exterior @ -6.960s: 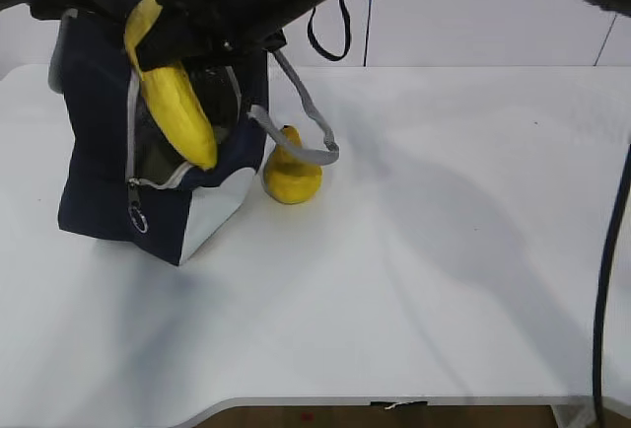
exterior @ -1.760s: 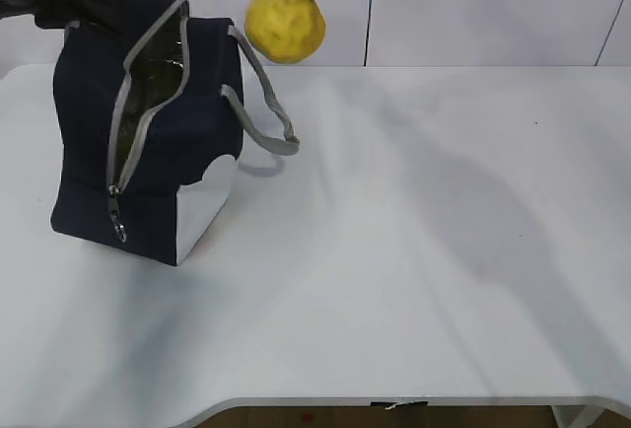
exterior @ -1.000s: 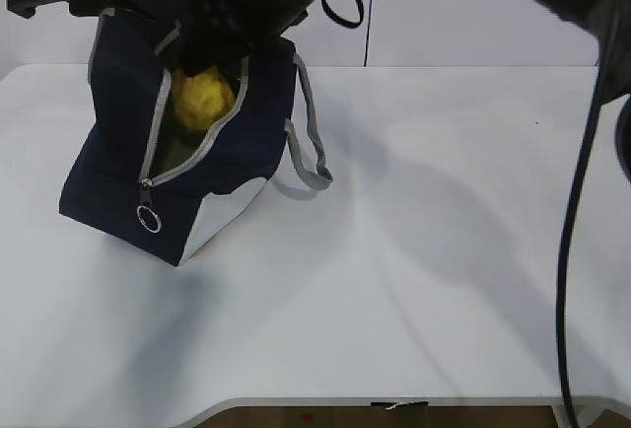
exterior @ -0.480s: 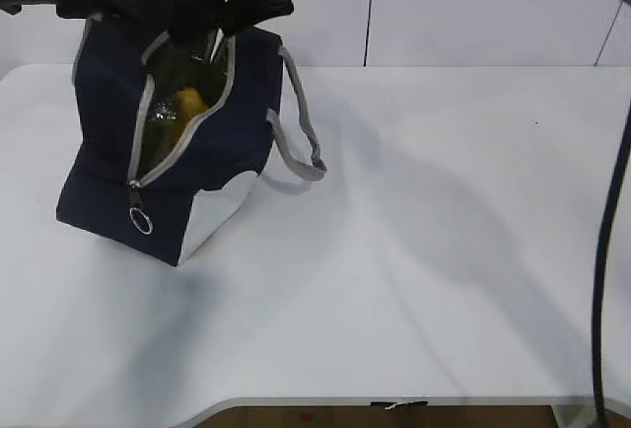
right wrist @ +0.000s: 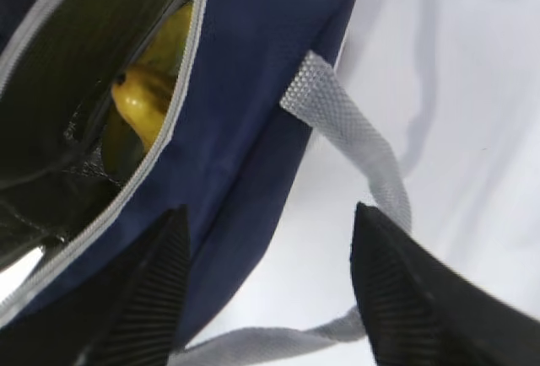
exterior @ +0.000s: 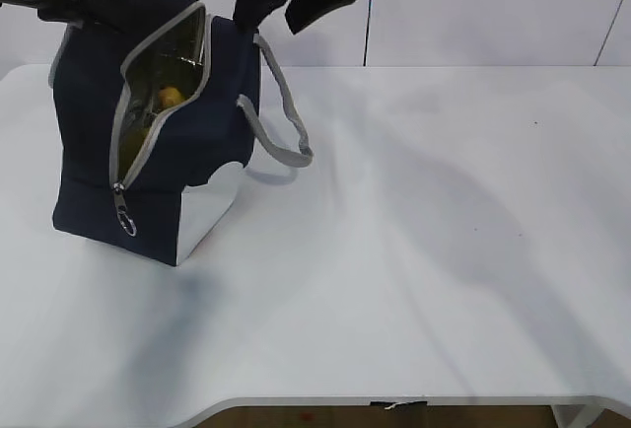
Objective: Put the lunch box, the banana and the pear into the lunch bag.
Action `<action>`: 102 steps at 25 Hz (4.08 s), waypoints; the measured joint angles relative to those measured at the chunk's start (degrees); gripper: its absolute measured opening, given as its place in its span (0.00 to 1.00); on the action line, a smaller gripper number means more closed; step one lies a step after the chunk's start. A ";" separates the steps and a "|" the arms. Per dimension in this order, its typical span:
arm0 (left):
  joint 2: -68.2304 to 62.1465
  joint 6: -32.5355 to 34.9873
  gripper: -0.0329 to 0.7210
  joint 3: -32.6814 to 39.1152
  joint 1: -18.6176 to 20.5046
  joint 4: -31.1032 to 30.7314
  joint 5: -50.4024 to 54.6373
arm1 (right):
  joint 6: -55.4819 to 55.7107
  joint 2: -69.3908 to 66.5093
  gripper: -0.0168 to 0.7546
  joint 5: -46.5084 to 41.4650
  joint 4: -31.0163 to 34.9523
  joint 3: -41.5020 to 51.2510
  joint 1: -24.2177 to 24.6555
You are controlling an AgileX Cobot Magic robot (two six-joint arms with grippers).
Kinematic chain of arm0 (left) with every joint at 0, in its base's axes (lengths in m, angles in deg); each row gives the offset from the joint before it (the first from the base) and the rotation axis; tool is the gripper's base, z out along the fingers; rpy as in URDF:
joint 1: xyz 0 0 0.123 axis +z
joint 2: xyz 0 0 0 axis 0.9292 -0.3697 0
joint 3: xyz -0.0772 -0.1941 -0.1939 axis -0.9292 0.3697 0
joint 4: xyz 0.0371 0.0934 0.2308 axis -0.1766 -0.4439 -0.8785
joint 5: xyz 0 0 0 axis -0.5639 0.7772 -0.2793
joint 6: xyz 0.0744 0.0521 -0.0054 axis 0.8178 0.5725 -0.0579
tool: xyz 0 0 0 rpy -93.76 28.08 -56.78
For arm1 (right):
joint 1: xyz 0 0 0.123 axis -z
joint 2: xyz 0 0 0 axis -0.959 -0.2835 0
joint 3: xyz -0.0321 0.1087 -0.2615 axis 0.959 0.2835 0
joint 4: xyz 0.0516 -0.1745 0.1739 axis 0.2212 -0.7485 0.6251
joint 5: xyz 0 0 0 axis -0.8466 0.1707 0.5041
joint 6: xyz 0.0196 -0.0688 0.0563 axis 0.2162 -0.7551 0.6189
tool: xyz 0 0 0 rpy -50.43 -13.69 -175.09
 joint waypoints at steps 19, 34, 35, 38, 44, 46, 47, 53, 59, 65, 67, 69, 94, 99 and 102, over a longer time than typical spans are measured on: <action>0.00 0.00 0.04 0.00 0.00 -1.49 -0.05 | 7.47 -7.36 0.43 2.80 6.44 1.33 0.12; 1.19 0.66 0.04 0.24 0.00 5.09 0.51 | 5.06 -8.39 0.04 -1.74 2.70 -7.25 0.12; 1.63 1.02 0.04 0.24 0.00 6.55 0.51 | 5.06 -8.39 0.04 -2.12 1.91 -8.81 0.12; 3.69 1.65 0.04 0.24 -0.80 9.60 0.21 | 4.97 -7.11 0.04 -2.36 0.61 -10.83 0.24; 4.79 2.07 0.04 0.24 -6.18 10.65 -0.16 | 3.81 -2.23 0.04 -2.97 -2.82 -8.30 0.24; 4.79 2.16 0.04 0.24 -8.09 10.65 -0.32 | 3.00 0.23 0.04 -2.97 -4.03 -4.21 0.24; 4.79 2.16 0.04 0.24 -9.15 10.65 -0.30 | 2.58 1.74 0.04 -2.97 -4.81 -2.15 0.24; 4.79 2.04 0.04 0.24 -14.47 10.65 -1.90 | 0.86 10.27 0.03 -2.97 -12.20 12.03 0.36; 2.84 1.91 0.04 0.24 -19.55 11.64 -5.40 | -0.98 16.50 0.03 -2.62 -12.99 20.53 3.86; -0.40 1.82 0.04 0.24 -22.05 13.64 -8.28 | -4.17 19.21 0.03 -2.54 -12.86 26.91 8.51; -1.53 1.78 0.04 0.24 -22.31 14.46 -9.45 | -5.01 19.21 0.03 -2.54 -12.60 27.71 9.03; -2.70 1.78 0.04 0.24 -22.85 15.61 -10.40 | -5.67 18.80 0.03 -2.49 -12.13 27.78 9.13; -6.02 1.78 0.52 0.13 -23.45 13.73 -11.54 | -6.62 15.16 0.55 -0.26 -9.78 27.78 9.25; -3.27 1.78 0.54 0.13 -22.85 12.69 -10.45 | -6.62 19.85 0.56 -0.26 -10.09 27.41 9.25; -0.13 1.78 0.54 0.13 -22.85 11.26 -9.77 | -6.62 22.82 0.56 -0.26 -10.20 27.41 9.25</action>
